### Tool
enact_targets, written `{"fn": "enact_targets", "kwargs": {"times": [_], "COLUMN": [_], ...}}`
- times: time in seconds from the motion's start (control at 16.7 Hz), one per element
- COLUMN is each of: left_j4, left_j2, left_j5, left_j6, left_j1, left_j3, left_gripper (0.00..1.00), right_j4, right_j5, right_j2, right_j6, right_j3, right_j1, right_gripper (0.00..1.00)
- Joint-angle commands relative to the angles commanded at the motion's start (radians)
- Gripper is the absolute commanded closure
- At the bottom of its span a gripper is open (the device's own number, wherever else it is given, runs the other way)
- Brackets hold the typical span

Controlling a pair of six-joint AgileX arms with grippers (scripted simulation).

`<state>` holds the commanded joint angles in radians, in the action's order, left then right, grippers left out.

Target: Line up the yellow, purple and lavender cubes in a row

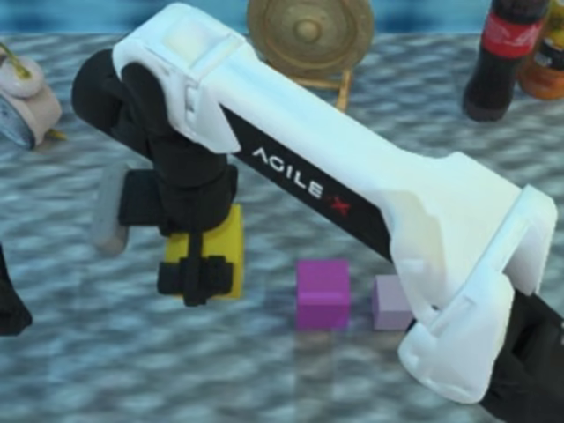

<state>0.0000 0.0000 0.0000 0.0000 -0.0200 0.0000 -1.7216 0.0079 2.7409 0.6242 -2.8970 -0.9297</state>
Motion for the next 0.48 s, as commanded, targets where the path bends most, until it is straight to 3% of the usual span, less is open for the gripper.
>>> {"fn": "enact_targets", "kwargs": {"times": [0.48], "left_j4": [0.0], "left_j2": [0.0], "left_j5": [0.0], "left_j6": [0.0], "left_j1": [0.0], "left_j3": [0.0], "left_gripper": [0.0], "right_j4": [0.064], "right_j5": [-0.001], "right_j2": [-0.029], "right_j6": [-0.001], "right_j3": [0.075], "right_j1": [0.003], "right_gripper": [1.0]}}
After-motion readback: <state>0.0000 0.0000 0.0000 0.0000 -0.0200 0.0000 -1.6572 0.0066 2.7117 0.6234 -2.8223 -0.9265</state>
